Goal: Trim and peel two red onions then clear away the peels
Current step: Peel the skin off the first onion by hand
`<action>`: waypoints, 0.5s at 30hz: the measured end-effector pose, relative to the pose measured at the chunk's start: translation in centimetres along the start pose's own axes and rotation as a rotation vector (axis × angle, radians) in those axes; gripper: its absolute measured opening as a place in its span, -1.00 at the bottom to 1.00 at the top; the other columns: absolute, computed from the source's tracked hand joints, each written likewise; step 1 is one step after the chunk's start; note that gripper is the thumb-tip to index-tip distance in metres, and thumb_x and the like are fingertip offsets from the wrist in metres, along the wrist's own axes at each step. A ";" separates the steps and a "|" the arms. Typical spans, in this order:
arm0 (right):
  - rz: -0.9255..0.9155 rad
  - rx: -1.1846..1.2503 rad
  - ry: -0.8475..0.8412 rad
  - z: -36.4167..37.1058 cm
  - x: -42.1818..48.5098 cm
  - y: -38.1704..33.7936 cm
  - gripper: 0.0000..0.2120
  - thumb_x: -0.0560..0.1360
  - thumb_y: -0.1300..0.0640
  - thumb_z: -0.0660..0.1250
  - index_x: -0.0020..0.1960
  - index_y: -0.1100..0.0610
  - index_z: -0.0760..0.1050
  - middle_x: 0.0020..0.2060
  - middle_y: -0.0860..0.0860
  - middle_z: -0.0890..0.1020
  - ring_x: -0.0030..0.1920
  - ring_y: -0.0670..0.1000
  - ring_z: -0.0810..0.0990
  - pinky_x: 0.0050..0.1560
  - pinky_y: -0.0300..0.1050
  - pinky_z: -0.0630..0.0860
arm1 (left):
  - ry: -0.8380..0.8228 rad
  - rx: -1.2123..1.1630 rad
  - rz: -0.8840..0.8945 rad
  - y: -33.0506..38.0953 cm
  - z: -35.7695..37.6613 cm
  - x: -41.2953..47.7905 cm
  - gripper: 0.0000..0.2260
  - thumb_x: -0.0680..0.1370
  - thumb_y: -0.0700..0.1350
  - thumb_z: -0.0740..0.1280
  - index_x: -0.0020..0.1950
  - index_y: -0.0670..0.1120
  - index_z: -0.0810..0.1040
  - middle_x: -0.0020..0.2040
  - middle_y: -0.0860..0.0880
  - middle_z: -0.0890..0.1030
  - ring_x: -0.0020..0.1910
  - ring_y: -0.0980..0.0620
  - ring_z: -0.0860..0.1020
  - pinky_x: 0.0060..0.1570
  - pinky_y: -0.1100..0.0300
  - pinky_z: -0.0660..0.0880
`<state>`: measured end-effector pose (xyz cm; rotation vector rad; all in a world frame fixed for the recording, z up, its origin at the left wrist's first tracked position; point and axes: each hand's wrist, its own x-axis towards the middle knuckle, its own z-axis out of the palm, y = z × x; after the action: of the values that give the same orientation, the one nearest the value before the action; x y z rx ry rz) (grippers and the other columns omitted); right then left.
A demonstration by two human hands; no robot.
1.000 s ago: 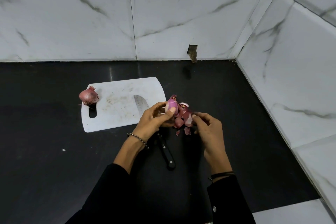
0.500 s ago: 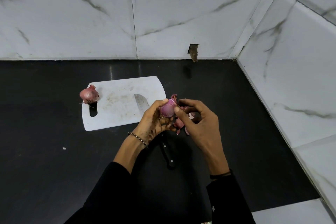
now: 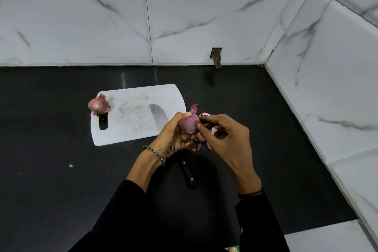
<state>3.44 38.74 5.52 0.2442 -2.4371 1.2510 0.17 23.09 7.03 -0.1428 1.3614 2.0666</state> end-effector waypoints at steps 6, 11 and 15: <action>-0.026 -0.053 0.007 0.1 0.0 -0.2 -0.78 0.48 0.22 0.50 0.12 0.20 0.66 -0.06 -0.01 0.70 -0.09 -0.18 0.61 -0.20 -0.49 0.45 | 0.027 0.003 -0.058 -0.3 -0.3 0.3 -0.65 0.64 0.04 0.08 -0.03 -0.17 0.55 -0.39 -0.07 0.61 -0.51 0.06 0.54 -0.24 0.12 0.47; -0.011 -0.046 -0.007 0.0 0.1 -0.2 -0.79 0.49 0.21 0.49 0.12 0.18 0.66 -0.04 -0.06 0.68 -0.06 -0.25 0.59 -0.16 -0.48 0.45 | 0.033 -0.026 -0.040 -0.6 -0.4 0.7 -0.66 0.65 0.05 0.09 0.03 -0.16 0.54 -0.37 -0.05 0.63 -0.47 0.09 0.57 -0.30 0.17 0.54; 0.006 -0.092 -0.043 0.1 0.2 0.1 -0.76 0.49 0.15 0.50 0.15 0.14 0.67 0.00 -0.06 0.68 -0.03 -0.23 0.59 -0.08 -0.46 0.46 | 0.052 -0.042 -0.035 -0.7 -0.8 1.0 -0.71 0.64 0.04 0.12 0.04 -0.10 0.56 -0.28 -0.05 0.69 -0.35 0.06 0.64 -0.32 0.17 0.58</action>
<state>3.18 38.77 5.48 0.2406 -2.5256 1.1433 -0.38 23.07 5.67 -0.2380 1.3377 2.0756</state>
